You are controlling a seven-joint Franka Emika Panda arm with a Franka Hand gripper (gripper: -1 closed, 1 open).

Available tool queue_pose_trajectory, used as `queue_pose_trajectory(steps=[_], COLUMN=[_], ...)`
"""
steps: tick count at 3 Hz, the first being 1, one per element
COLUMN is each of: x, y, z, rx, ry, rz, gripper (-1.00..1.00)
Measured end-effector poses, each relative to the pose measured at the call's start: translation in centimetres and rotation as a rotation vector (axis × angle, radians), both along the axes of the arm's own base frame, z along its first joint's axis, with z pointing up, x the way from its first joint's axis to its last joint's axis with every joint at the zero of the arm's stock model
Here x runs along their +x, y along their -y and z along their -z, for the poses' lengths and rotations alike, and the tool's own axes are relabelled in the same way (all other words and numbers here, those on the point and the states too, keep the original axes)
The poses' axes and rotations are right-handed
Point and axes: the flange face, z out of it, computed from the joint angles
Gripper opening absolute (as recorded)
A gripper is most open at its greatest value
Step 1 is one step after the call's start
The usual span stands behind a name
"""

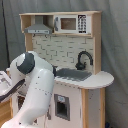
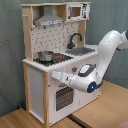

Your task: Play with the kitchen

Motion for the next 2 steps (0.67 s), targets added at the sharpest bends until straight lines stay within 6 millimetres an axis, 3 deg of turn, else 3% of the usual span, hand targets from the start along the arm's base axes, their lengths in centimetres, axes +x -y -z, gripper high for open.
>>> queue_pose_trajectory(steps=[2], x=[0.01], y=[-0.04], z=[-0.04], rx=[0.232], ry=[-0.002], rz=[0.018], gripper=[-1.0])
